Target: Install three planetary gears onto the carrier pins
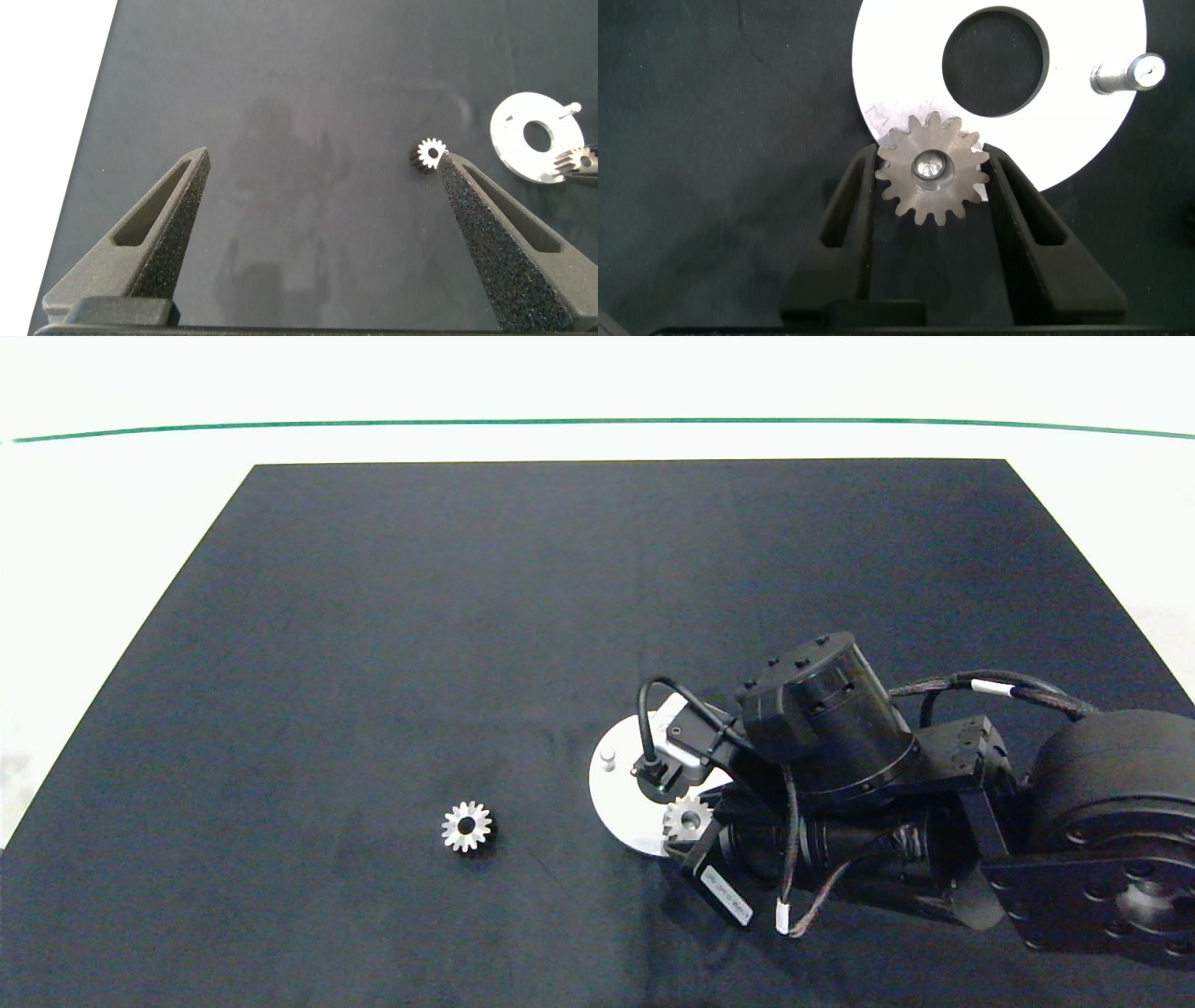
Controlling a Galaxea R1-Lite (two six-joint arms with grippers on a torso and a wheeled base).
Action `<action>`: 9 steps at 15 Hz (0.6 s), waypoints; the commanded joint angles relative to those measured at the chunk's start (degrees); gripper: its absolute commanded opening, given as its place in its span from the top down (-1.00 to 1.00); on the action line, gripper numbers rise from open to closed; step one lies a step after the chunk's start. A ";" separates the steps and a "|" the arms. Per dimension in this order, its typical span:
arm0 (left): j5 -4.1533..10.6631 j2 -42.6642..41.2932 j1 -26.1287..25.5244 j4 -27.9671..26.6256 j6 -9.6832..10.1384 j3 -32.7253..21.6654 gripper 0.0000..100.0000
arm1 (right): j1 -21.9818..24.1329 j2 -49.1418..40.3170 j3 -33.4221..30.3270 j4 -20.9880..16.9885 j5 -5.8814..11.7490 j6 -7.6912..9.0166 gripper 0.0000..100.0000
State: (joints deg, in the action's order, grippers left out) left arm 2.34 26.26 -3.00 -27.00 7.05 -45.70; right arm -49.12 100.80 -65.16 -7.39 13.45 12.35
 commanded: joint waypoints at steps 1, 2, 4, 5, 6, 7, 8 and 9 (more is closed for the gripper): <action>0.03 0.11 0.01 -0.24 0.07 -0.62 -1.00 | -0.01 -0.17 0.03 -0.08 0.09 0.04 -1.00; 0.12 0.11 0.01 -0.24 0.07 -0.62 -1.00 | -0.01 -0.17 0.03 -0.08 0.09 0.04 -1.00; 0.03 0.11 0.01 -0.24 0.07 -0.62 -1.00 | -0.01 -0.08 0.03 0.00 0.09 -0.04 -1.00; 0.03 0.20 0.01 -0.24 0.07 -0.62 -1.00 | -0.01 0.01 0.03 -0.08 0.09 -0.04 -1.00; 0.03 0.20 0.01 -0.24 0.07 -0.62 -1.00 | -0.01 -0.26 0.12 -0.08 0.09 -0.04 -1.00; 0.03 0.20 0.01 -0.24 0.07 -0.62 -1.00 | 0.25 -1.31 0.12 -0.17 0.18 -0.13 -1.00; 0.03 0.11 0.01 -0.24 0.07 -0.62 -1.00 | 1.22 -4.30 0.21 -0.61 1.06 -0.13 -1.00; 0.03 0.11 -0.08 -0.24 0.07 -0.62 -1.00 | 3.32 -7.82 0.21 -1.75 1.76 -0.13 -1.00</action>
State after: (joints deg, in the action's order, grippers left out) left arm 2.34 26.34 -3.06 -27.11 7.07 -46.32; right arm -47.98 97.93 -65.05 -8.29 14.47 12.12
